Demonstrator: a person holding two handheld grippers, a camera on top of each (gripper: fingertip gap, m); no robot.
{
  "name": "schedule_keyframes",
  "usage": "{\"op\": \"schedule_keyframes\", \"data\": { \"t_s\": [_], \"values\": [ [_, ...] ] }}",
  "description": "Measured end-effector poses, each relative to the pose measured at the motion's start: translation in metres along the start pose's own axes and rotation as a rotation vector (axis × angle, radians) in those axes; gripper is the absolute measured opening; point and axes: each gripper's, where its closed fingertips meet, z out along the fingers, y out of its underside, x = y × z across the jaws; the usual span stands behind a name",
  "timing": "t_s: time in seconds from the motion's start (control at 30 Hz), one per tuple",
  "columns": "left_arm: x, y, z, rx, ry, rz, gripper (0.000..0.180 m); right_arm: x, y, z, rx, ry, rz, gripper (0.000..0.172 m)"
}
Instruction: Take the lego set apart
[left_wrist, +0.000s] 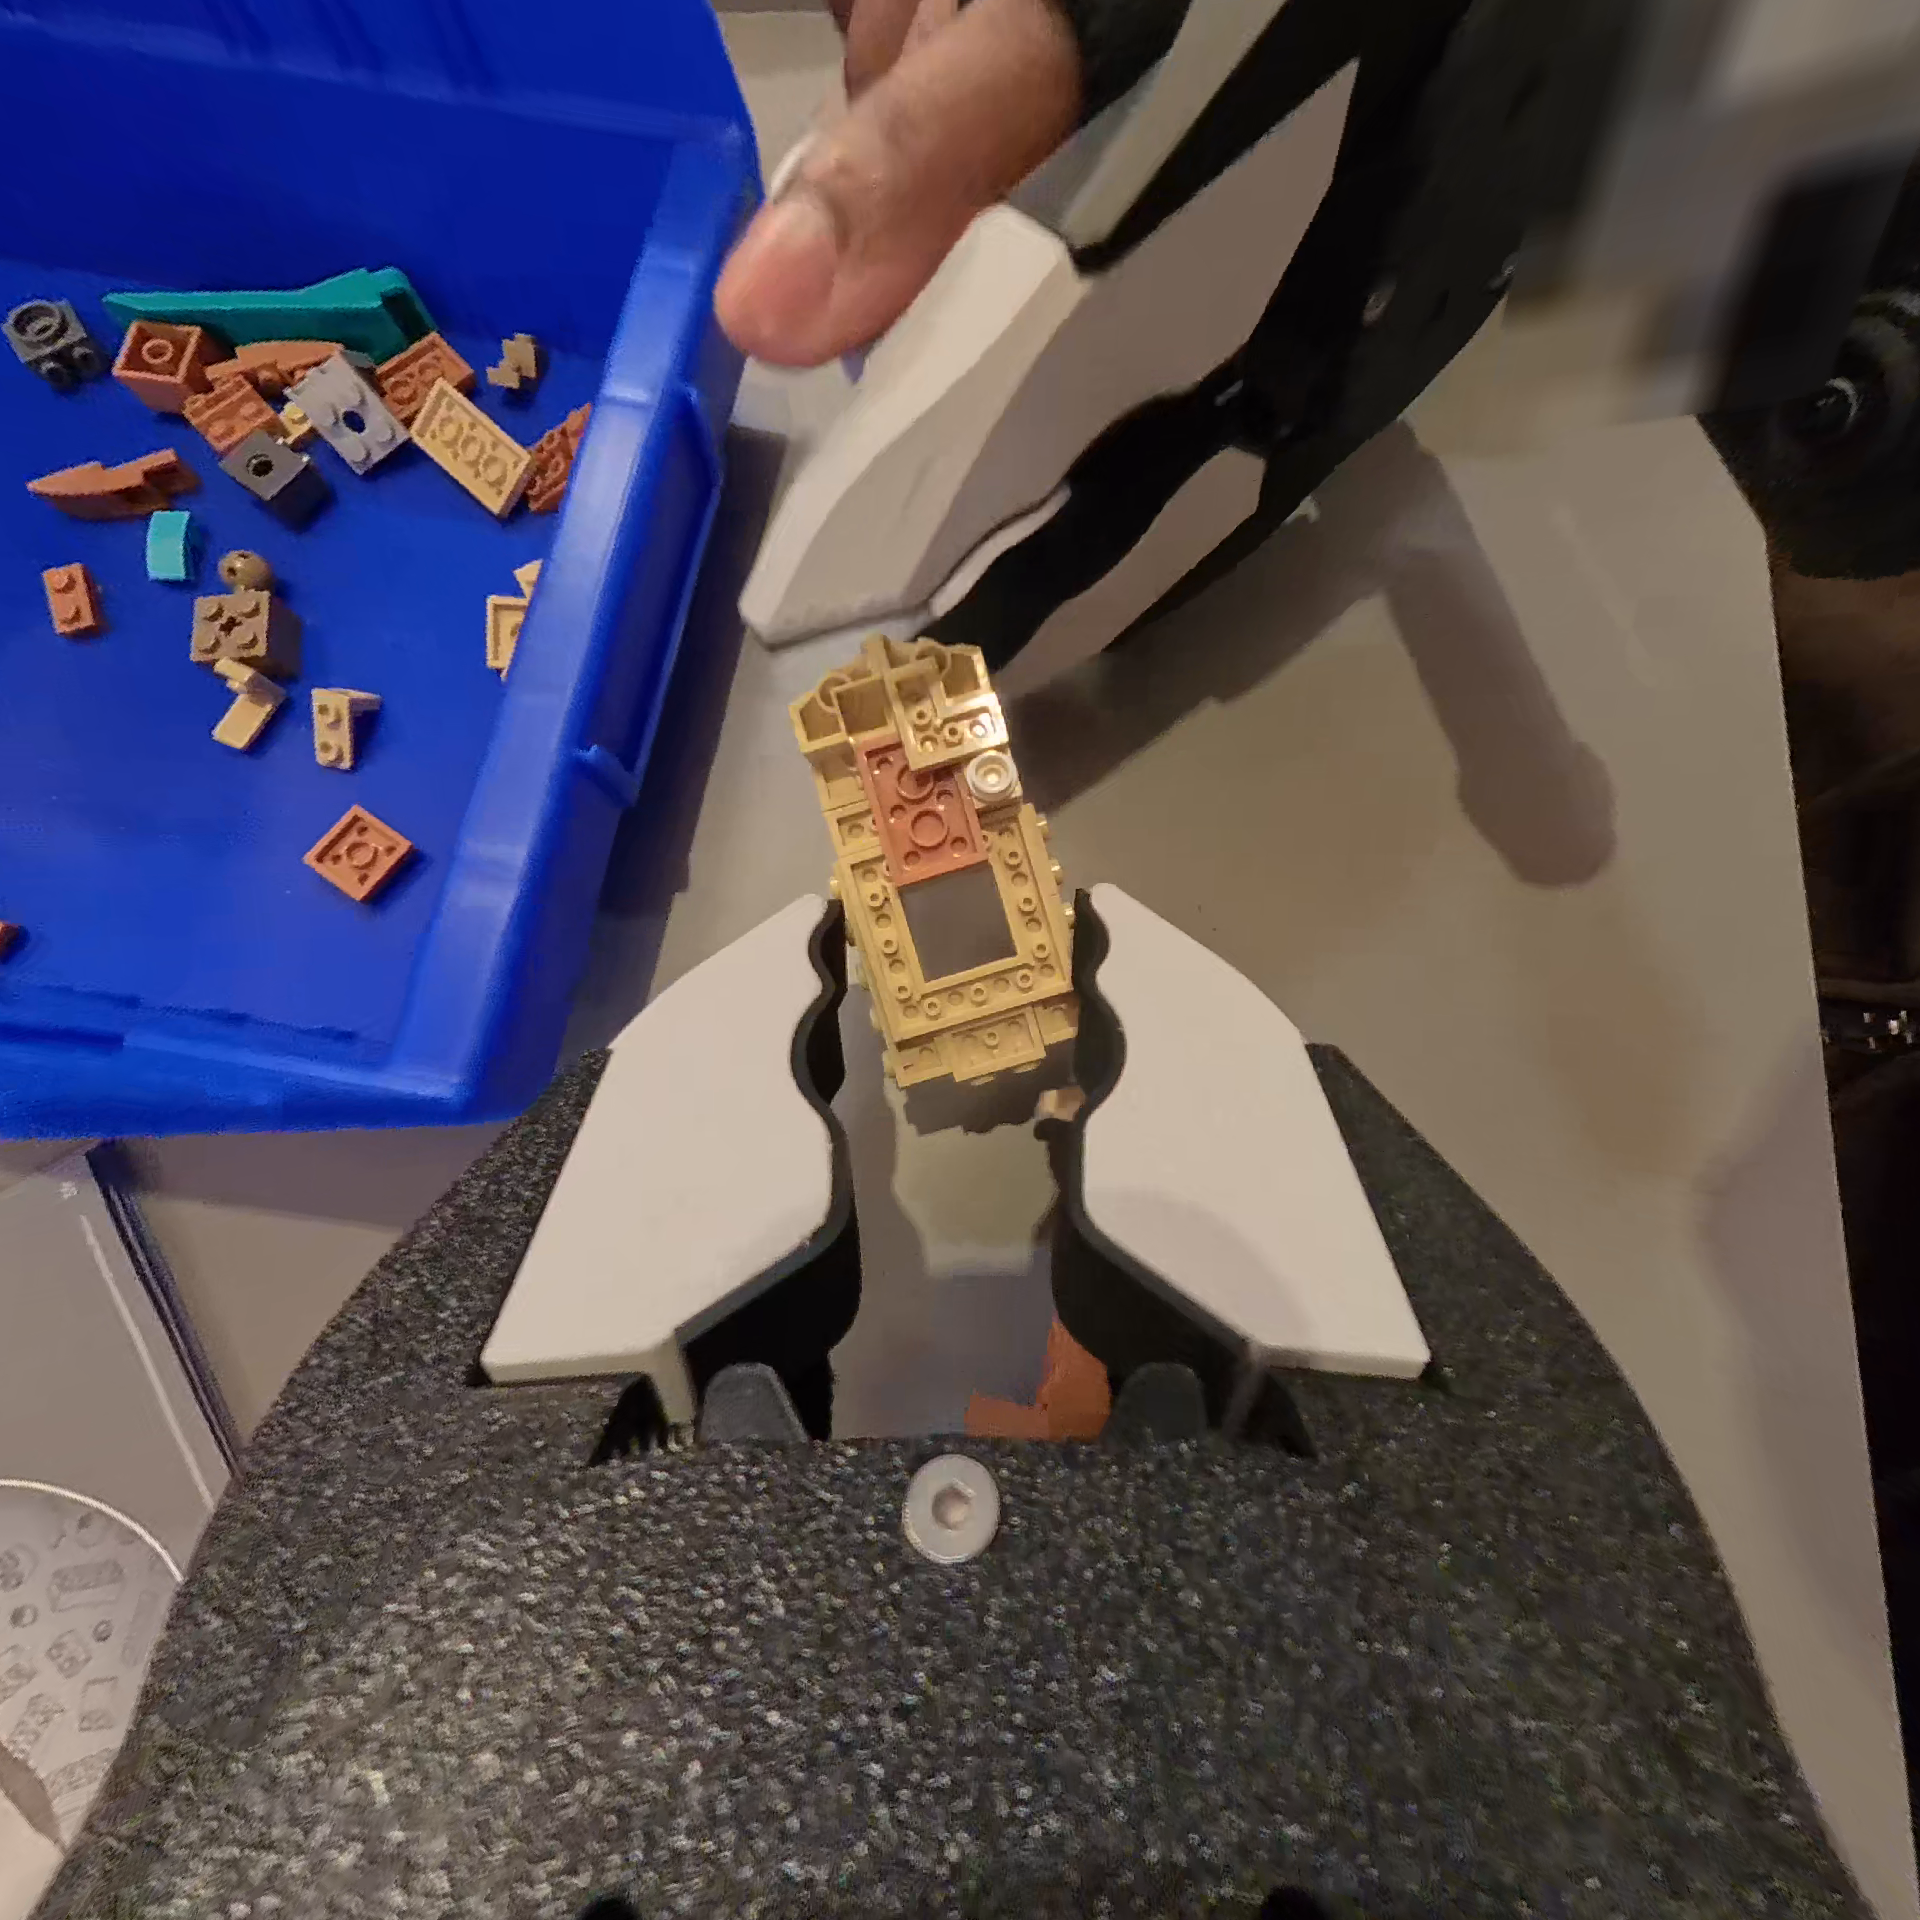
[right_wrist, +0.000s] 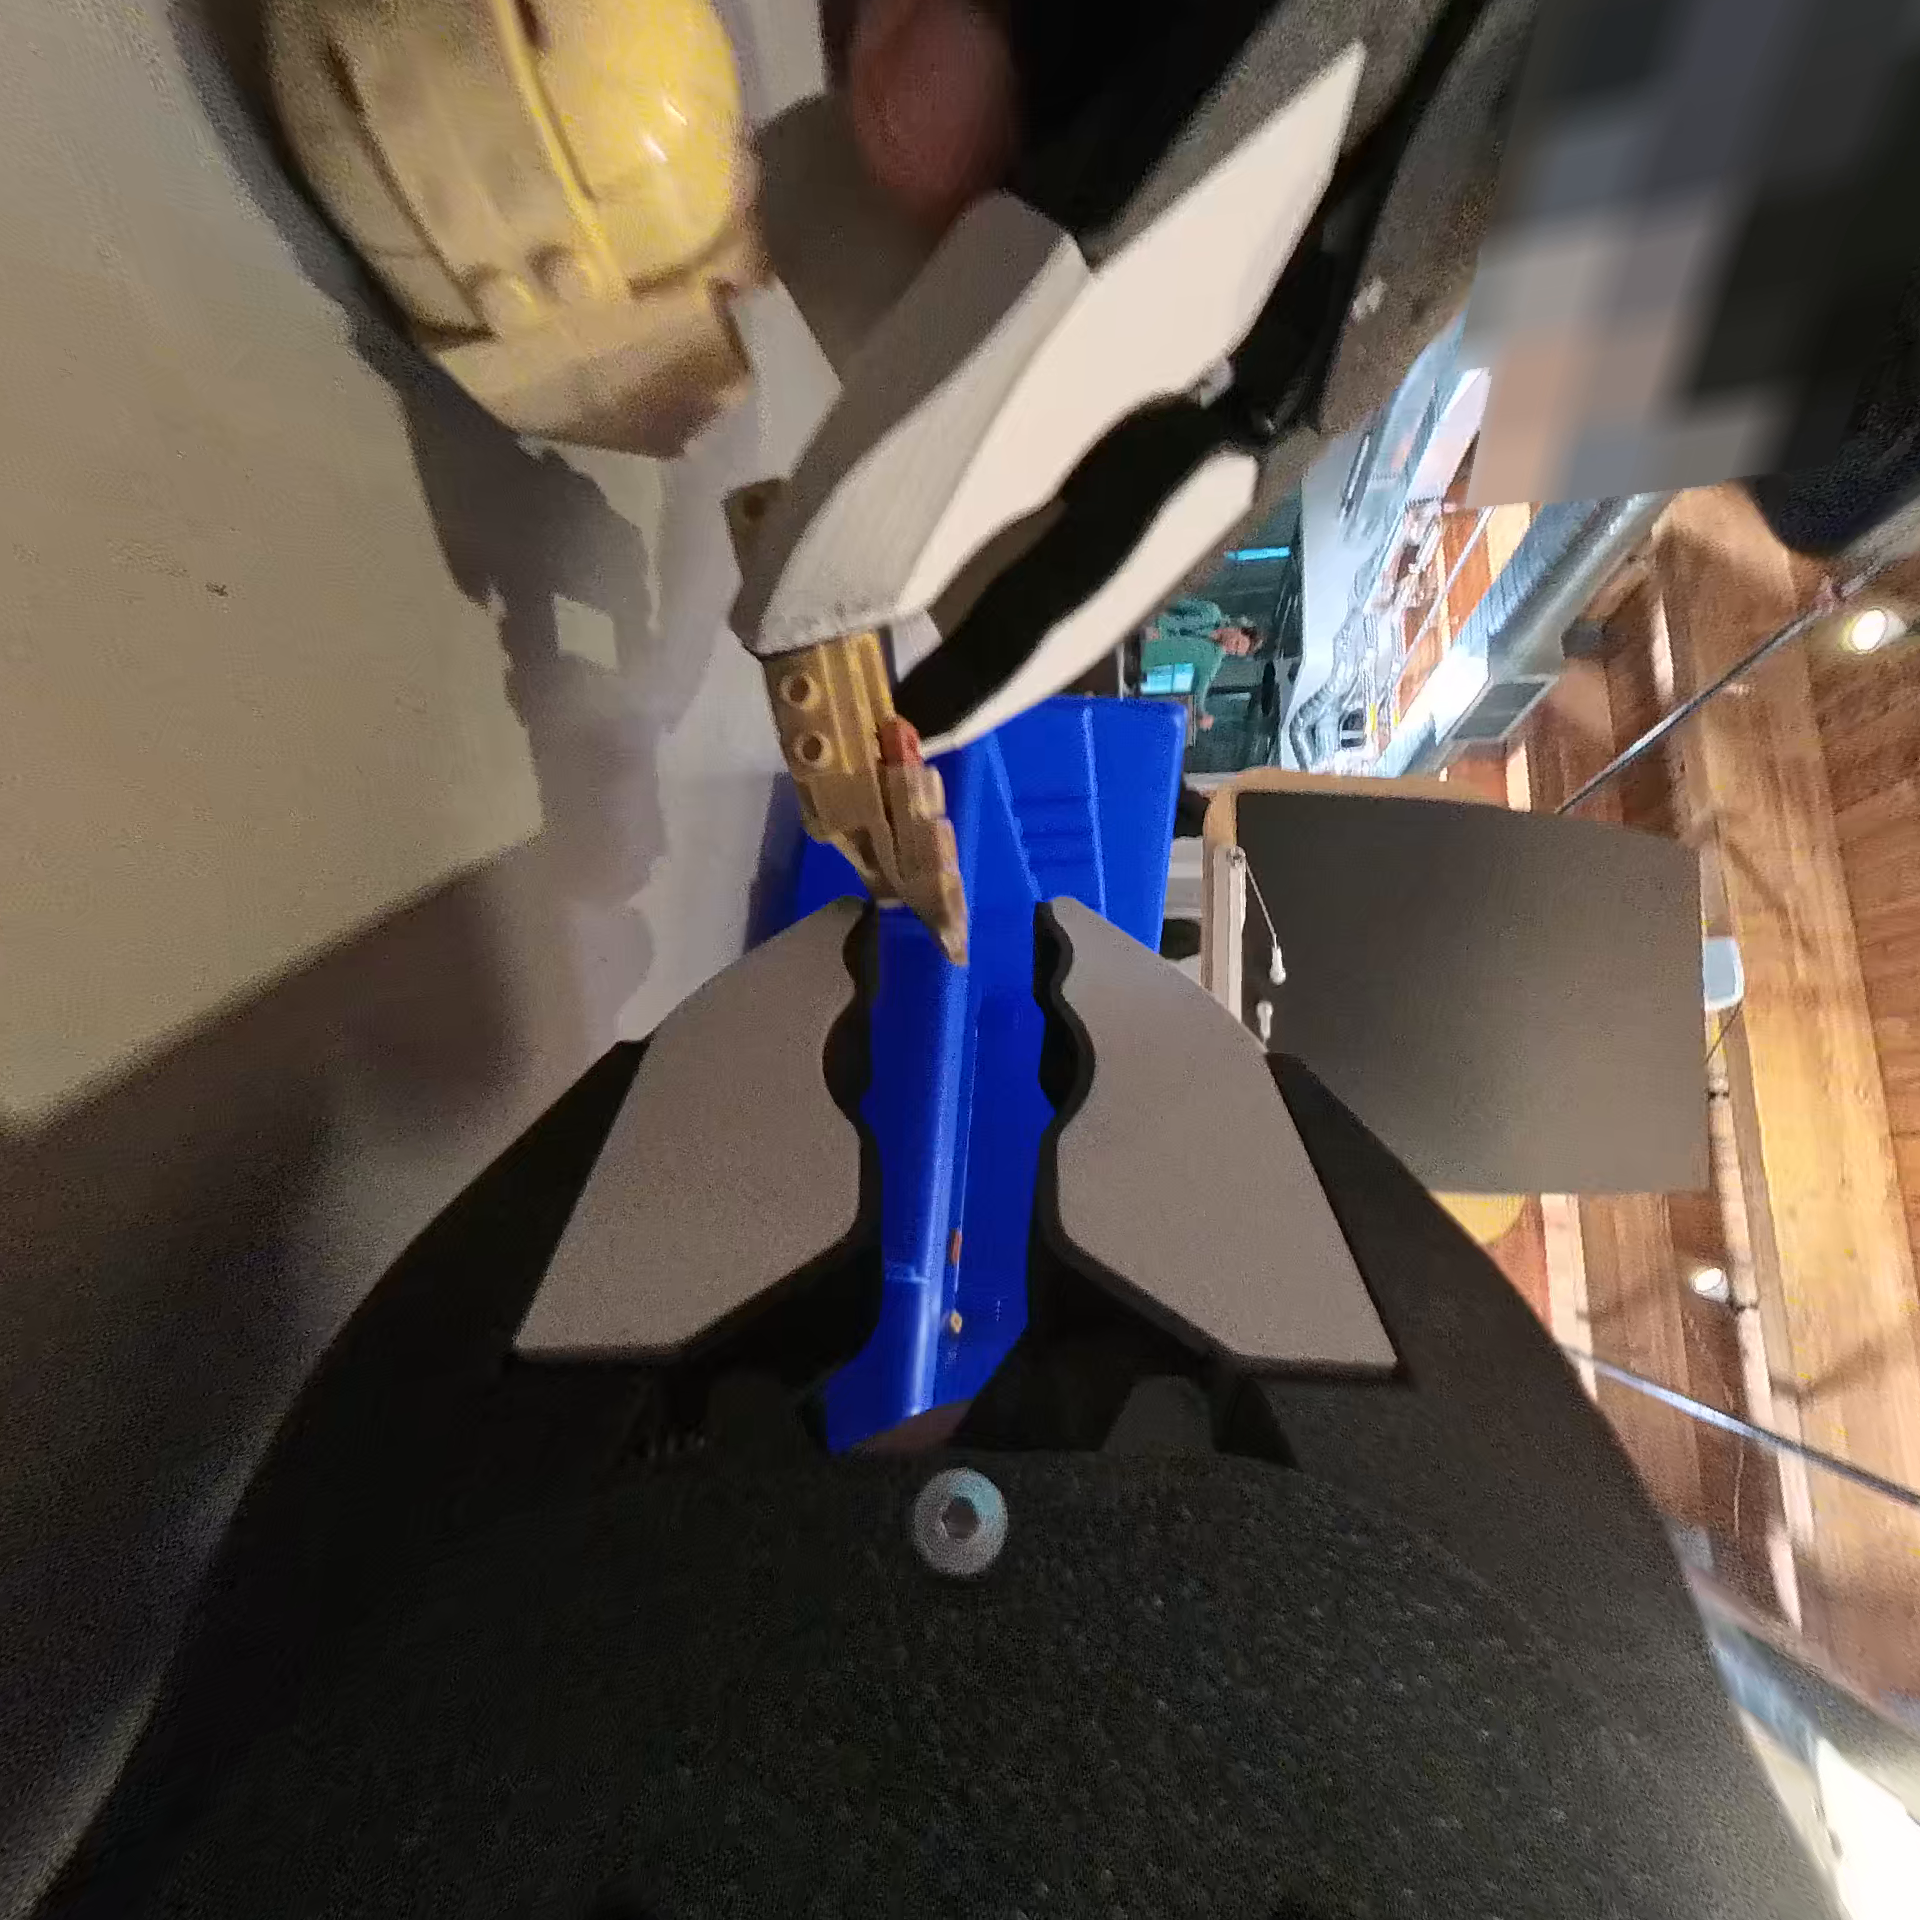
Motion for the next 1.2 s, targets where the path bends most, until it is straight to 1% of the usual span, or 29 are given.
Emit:
{"op": "schedule_keyframes", "data": {
  "t_s": [0.07,0.13,0.2,0.27,0.33,0.4,0.5,0.6,0.67,0.73,0.83,0.93,0.97,1.03,1.1,1.13,1.2],
  "values": [
    [0.003,-0.003,0.001,0.005,-0.008,0.030,0.042,-0.006,-0.006,-0.001,0.024,-0.017,-0.030,0.018],
    [-0.001,-0.005,0.000,0.011,-0.048,0.068,0.042,-0.005,-0.002,0.001,-0.005,-0.021,-0.018,0.017],
    [-0.008,-0.012,-0.004,0.060,-0.093,0.081,0.041,-0.002,0.006,0.003,-0.045,-0.034,0.065,0.016],
    [-0.017,-0.019,-0.013,0.112,-0.160,0.120,0.038,-0.001,0.013,0.005,-0.077,-0.075,0.219,0.015],
    [-0.023,-0.024,-0.020,0.129,-0.247,0.227,0.040,-0.002,0.019,0.006,-0.109,-0.123,0.388,0.015],
    [-0.029,-0.026,-0.024,0.102,-0.369,0.373,0.041,-0.001,0.025,0.007,-0.136,-0.152,0.504,0.015],
    [-0.036,-0.029,-0.024,0.028,-0.558,0.620,0.042,-0.004,0.031,0.008,-0.184,-0.175,0.576,0.015],
    [-0.041,-0.025,-0.017,-0.054,-0.659,0.775,0.040,-0.006,0.027,0.008,-0.195,-0.194,0.621,0.015],
    [-0.041,-0.026,-0.014,-0.055,-0.689,0.832,0.036,-0.005,0.021,0.008,-0.176,-0.196,0.632,0.015],
    [-0.041,-0.031,-0.015,-0.043,-0.728,0.873,0.027,-0.002,0.017,0.007,-0.165,-0.187,0.645,0.015],
    [-0.039,-0.033,-0.017,-0.055,-0.753,0.942,0.020,0.004,0.017,0.006,-0.155,-0.158,0.646,0.016],
    [-0.043,-0.029,-0.020,-0.102,-0.781,1.002,0.014,0.012,0.011,0.002,-0.067,-0.182,0.675,0.019],
    [-0.045,-0.028,-0.023,-0.126,-0.804,1.039,0.014,0.013,0.009,-0.001,-0.022,-0.219,0.710,0.019],
    [-0.048,-0.027,-0.027,-0.157,-0.825,1.078,0.014,0.016,0.006,-0.007,0.040,-0.297,0.804,0.029],
    [-0.048,-0.028,-0.029,-0.174,-0.838,1.114,0.014,0.024,0.003,-0.011,0.095,-0.307,0.857,0.029],
    [-0.048,-0.028,-0.029,-0.196,-0.851,1.149,0.014,0.026,0.000,-0.013,0.114,-0.308,0.855,0.028],
    [-0.048,-0.029,-0.027,-0.244,-0.873,1.216,0.013,0.023,-0.004,-0.014,0.104,-0.310,0.798,0.028]
  ]
}}
